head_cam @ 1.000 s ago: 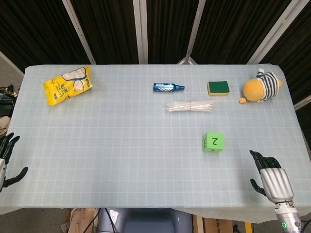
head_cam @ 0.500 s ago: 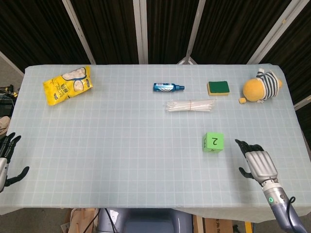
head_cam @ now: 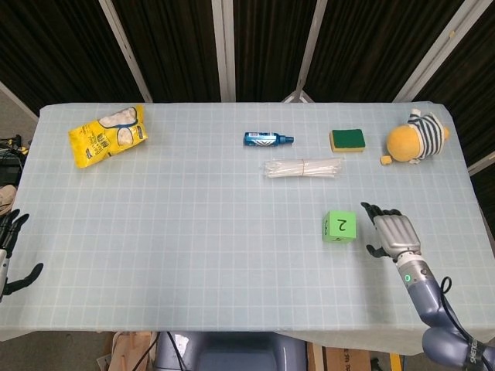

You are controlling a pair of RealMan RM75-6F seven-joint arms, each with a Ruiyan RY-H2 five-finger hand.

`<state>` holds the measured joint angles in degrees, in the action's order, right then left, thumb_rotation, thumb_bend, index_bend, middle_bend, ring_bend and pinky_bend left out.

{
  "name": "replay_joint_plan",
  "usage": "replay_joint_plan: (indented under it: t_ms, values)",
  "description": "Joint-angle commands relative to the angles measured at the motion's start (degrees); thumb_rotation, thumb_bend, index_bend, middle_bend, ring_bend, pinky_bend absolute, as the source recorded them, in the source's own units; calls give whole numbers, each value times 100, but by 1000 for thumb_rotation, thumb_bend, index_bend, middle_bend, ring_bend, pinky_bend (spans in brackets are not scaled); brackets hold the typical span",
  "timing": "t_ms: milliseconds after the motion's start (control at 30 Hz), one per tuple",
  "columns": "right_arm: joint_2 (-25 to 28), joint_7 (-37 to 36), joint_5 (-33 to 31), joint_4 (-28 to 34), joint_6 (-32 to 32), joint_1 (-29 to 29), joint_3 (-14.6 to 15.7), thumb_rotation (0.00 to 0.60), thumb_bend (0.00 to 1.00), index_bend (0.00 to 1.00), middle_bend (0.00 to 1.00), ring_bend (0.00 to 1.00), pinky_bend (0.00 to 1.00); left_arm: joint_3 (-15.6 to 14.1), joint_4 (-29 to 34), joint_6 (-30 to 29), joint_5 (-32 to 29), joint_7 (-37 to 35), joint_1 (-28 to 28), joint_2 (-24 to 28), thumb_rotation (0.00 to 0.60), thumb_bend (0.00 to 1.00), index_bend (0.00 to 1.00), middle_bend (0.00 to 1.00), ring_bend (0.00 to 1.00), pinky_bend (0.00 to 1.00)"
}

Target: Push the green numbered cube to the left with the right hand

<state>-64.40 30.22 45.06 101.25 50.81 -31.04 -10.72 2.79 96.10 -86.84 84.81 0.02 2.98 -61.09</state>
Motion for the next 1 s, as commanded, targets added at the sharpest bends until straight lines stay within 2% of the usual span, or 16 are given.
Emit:
replay_joint_plan:
  t_ms: [33, 167, 333, 767, 1000]
  values:
    - [-107, 415, -579, -62, -35, -411, 10, 600, 328, 59, 143, 202, 110, 3, 0, 9, -10, 2, 3, 0, 600, 337, 35, 0, 0, 0]
    - [-182, 698, -1023, -86, 16, -701, 98, 600, 329, 86, 135, 172, 47, 7, 3, 23, -22, 13, 10, -1, 600, 337, 35, 0, 0, 0]
    - [-278, 967, -1374, -146, 114, -991, 217, 600, 329, 108, 134, 163, 24, 13, 2, 22, -33, 17, 11, -3, 600, 337, 35, 0, 0, 0]
    - [-237, 1378, -1962, -20, 301, -1501, 482, 600, 329, 112, 135, 163, 24, 27, 19, 54, -85, 80, 24, -19, 600, 337, 35, 0, 0, 0]
    - [-233, 1426, -2053, 14, 352, -1638, 622, 600, 329, 182, 135, 144, 24, 30, 27, 51, -98, 104, 22, -24, 600, 337, 35, 0, 0, 0]
